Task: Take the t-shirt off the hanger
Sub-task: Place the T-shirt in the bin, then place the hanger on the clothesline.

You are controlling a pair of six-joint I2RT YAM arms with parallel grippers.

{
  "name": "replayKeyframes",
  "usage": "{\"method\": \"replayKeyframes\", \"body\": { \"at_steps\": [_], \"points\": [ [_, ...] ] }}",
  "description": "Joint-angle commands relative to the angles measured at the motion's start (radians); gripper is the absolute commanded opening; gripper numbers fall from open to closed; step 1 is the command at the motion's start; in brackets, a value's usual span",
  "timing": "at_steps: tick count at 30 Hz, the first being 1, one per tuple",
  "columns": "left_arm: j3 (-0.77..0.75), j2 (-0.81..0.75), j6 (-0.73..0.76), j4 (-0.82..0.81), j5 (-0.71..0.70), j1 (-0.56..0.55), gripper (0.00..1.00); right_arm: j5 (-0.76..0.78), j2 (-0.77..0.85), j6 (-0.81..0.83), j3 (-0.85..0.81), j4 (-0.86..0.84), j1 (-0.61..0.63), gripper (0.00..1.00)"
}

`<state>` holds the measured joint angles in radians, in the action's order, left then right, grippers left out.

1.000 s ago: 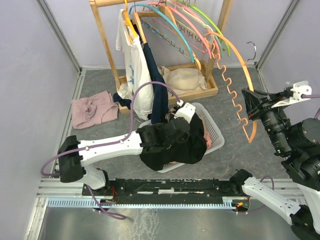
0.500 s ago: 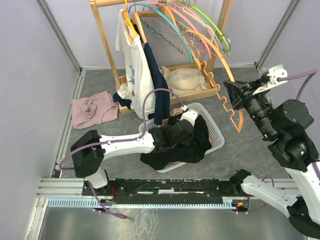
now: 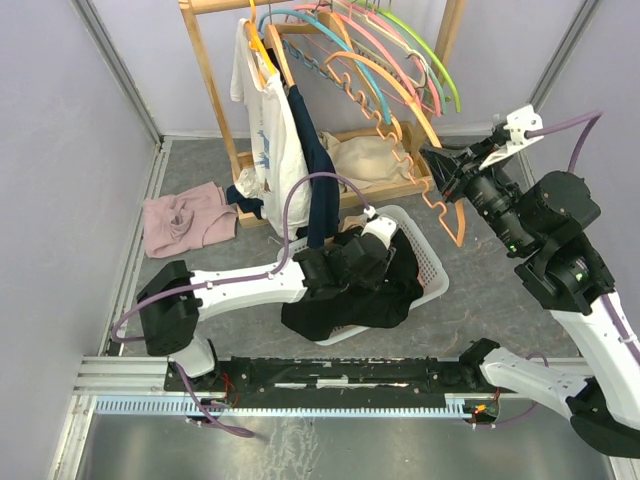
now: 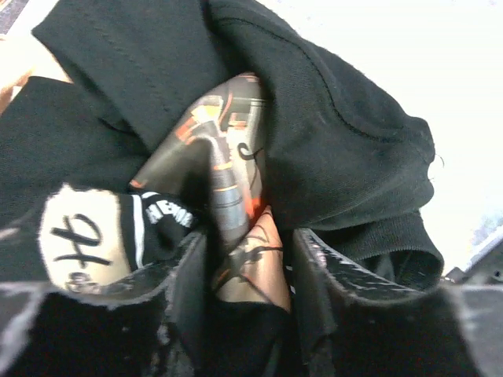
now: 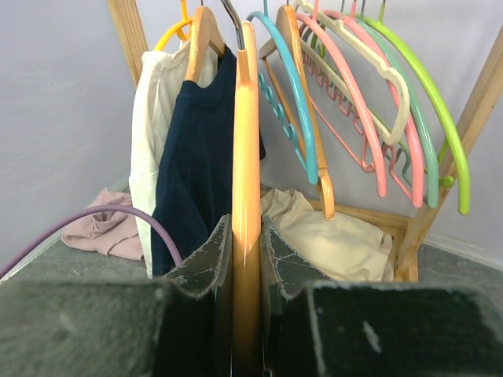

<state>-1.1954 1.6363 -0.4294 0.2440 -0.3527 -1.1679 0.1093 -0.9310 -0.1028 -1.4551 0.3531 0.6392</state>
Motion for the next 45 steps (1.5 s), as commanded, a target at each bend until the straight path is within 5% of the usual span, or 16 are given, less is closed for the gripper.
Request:
{"method": "replayKeyframes", "body": {
  "at_steps": [1,10,17,28,45],
  "points": [
    [-0.059,-0.088,-0.005,0.055,0.020,-0.007,0.55,-0.039,-0.034,0.017,-0.085,-0.114,0.000,0.02],
    [-0.111,-0.245,0.057,0.053,-0.005,-0.013,0.74,-0.061,-0.152,0.022,-0.141,-0.162,0.001,0.02],
    [-0.089,-0.371,0.070,0.058,-0.069,-0.015,0.74,-0.065,-0.266,0.025,-0.200,-0.216,0.002,0.02],
    [0.112,-0.649,0.059,-0.016,-0.352,-0.015,0.73,-0.068,-0.540,0.026,-0.396,-0.319,0.001,0.02],
    [0.196,-0.782,0.071,-0.016,-0.482,-0.015,0.74,-0.020,-0.949,0.055,-0.763,-0.389,0.001,0.02]
  ]
}}
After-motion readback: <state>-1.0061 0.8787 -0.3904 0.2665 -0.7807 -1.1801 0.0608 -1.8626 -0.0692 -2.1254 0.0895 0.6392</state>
